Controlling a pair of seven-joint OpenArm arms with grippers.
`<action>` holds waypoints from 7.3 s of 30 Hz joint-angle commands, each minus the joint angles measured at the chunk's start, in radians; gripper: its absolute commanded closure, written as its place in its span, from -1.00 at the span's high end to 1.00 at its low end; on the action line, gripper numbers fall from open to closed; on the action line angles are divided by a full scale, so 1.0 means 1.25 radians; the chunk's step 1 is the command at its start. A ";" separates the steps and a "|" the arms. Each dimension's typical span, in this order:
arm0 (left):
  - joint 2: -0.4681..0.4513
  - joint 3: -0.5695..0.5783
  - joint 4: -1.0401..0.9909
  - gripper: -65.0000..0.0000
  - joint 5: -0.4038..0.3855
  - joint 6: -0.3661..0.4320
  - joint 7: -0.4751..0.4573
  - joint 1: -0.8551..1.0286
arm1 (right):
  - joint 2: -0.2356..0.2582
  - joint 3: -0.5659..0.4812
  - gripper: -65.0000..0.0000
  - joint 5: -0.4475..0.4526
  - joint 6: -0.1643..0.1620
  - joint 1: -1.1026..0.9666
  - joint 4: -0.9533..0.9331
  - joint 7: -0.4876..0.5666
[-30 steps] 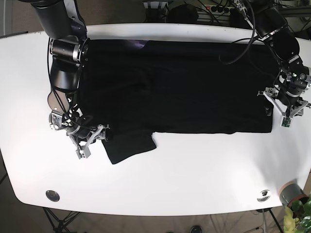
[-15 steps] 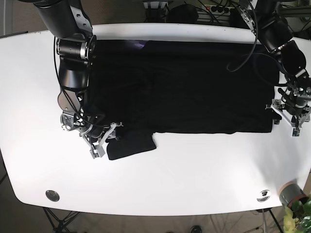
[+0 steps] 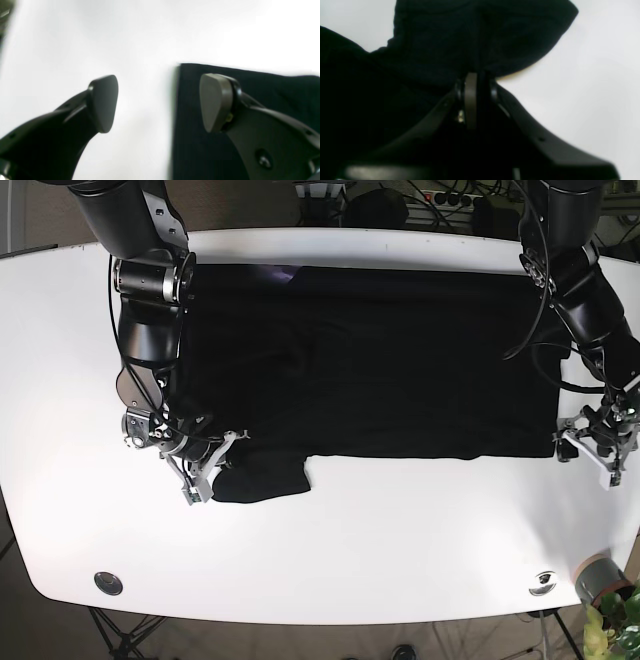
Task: Fold the T-shirt properly
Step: 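Move both grippers to the shirt's hem corners and grasp them, then fold the hem up over the collar edge with both grippers, then lower the folded edge and release it with both grippers, then press the folded strip flat with both grippers at its ends, then grasp the strip end with the left gripper and fold it toward the right gripper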
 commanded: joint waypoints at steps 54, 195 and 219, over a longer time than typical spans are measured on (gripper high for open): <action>-0.007 0.027 0.179 -1.00 -0.211 -0.058 0.057 0.062 | 0.006 0.000 -0.94 0.064 -0.001 -0.071 0.474 -0.241; 0.076 -0.093 0.226 0.57 -0.413 -0.060 0.150 0.303 | -0.011 0.114 0.06 0.039 -0.043 -0.306 0.531 -0.149; 0.082 -0.023 0.256 -0.85 -0.416 -0.061 0.083 0.306 | -0.018 0.114 0.06 0.039 -0.043 -0.306 0.531 -0.149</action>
